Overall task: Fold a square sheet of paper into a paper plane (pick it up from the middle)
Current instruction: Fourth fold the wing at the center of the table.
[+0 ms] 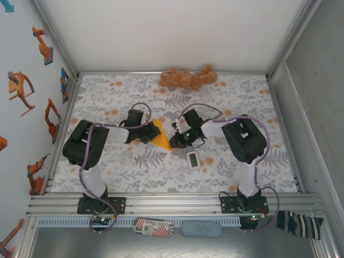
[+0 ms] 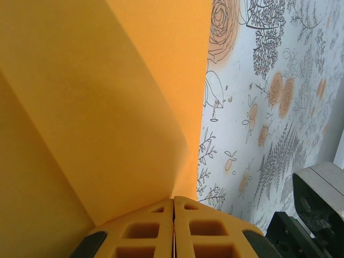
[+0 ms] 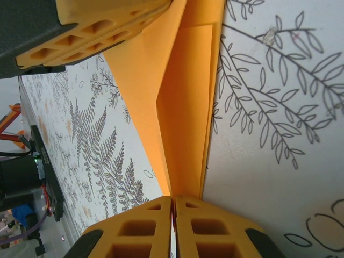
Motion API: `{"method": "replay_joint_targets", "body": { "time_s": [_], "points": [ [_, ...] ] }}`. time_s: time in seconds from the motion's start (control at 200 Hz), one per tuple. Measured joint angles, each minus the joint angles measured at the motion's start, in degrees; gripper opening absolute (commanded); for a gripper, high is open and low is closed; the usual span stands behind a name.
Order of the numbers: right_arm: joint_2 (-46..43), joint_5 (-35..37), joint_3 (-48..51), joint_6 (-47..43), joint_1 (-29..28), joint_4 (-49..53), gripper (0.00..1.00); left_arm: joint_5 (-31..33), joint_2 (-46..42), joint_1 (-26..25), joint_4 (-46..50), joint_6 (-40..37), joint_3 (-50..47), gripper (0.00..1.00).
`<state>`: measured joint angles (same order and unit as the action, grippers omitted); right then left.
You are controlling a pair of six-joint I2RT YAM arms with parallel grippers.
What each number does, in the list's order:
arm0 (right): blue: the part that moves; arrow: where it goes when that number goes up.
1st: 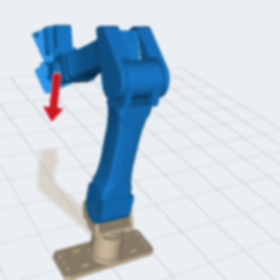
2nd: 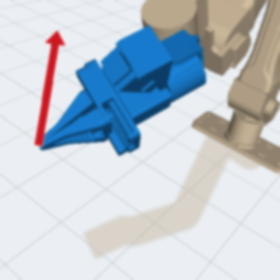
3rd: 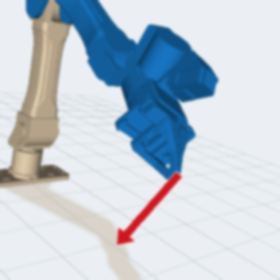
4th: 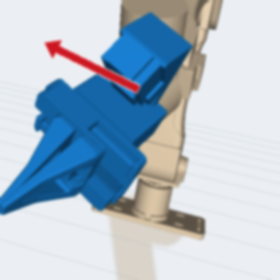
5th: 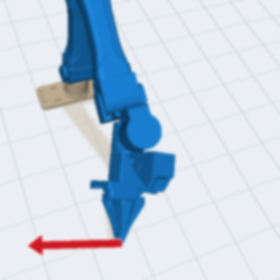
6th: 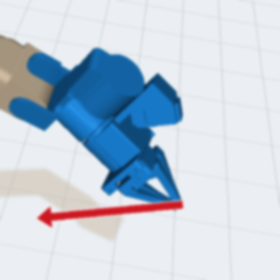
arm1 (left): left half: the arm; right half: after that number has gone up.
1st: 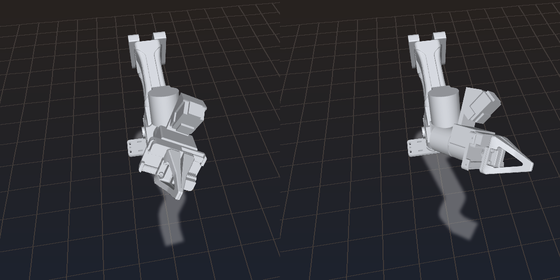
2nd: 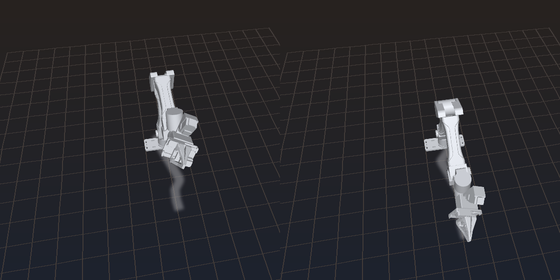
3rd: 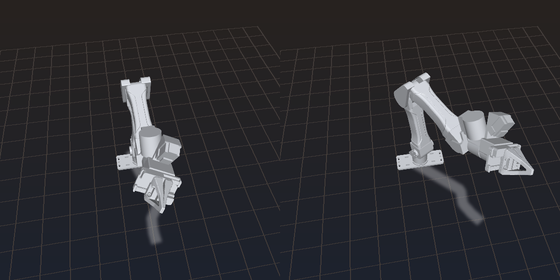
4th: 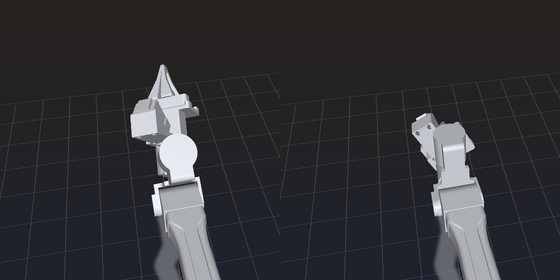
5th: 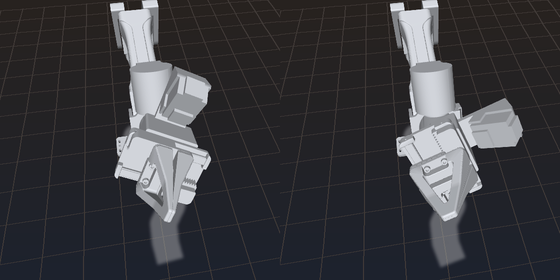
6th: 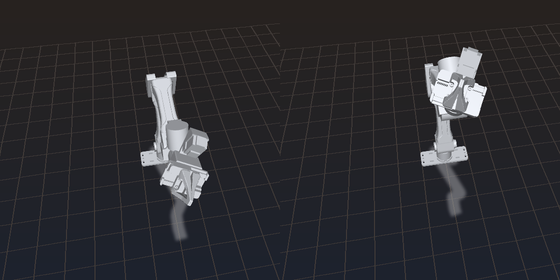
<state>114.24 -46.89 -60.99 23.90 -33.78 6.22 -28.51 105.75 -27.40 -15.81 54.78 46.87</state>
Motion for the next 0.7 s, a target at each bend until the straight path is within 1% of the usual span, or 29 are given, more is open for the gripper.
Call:
{"method": "replay_joint_targets", "body": {
  "time_s": [0.18,0.701],
  "points": [
    [0.0,0.0,0.0,-0.2,0.0,0.0,0.1,-0.4,0.3,0.0,-0.1,-0.2,0.4,0.12],
    [0.0,0.0,0.0,-0.4,0.0,0.0,0.11,-1.6,1.7,0.0,0.0,-0.6,1.9,0.13]
  ]
}}
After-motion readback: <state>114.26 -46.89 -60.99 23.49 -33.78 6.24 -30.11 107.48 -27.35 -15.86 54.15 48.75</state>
